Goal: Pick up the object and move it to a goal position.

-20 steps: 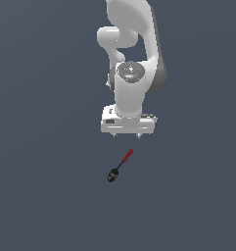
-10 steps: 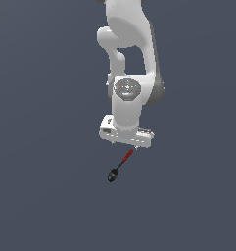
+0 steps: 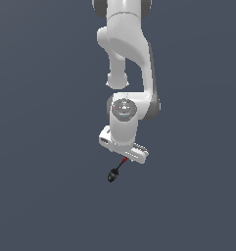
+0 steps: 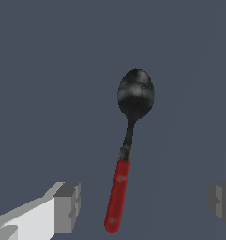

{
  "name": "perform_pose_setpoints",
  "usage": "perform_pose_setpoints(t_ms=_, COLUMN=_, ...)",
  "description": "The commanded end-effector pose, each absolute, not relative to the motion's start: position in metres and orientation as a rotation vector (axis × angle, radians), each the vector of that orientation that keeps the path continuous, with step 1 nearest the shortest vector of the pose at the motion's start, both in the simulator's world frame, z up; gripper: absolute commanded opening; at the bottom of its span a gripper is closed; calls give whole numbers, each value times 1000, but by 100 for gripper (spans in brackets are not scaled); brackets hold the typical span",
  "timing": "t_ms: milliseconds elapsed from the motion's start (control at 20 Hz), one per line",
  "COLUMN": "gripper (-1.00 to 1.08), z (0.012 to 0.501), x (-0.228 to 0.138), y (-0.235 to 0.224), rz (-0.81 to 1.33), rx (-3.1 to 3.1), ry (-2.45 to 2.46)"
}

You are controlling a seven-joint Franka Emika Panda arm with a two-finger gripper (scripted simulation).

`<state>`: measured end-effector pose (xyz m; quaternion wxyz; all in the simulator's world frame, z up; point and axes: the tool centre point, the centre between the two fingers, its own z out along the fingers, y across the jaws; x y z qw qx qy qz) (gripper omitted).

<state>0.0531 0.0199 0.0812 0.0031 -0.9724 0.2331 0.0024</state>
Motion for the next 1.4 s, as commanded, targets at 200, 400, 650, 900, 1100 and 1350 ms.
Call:
perform_pose_setpoints(t_ms=200, gripper=100, z=64, x=61, y=16, rz=1, rx=-3021, ry=857)
perform_pose_setpoints(t_ms=400, gripper=100, z=61, x=63, y=15, rz=0, rx=-3015, ry=883)
perform_pose_setpoints(t_ms=650, gripper=100, z=58, x=62, y=16, rz=1, rx=-3016, ry=878)
perform_pose_setpoints(t_ms=900, gripper=100, z=38, x=62, y=15, rz=1, rx=-3015, ry=881)
perform_pose_setpoints(t_ms=1100, gripper=100, z=18, x=61, y=15, rz=0, rx=-3015, ry=884)
perform_pose_setpoints(t_ms=1350, gripper=100, z=10, x=63, y=15, rz=0, rx=-3015, ry=884)
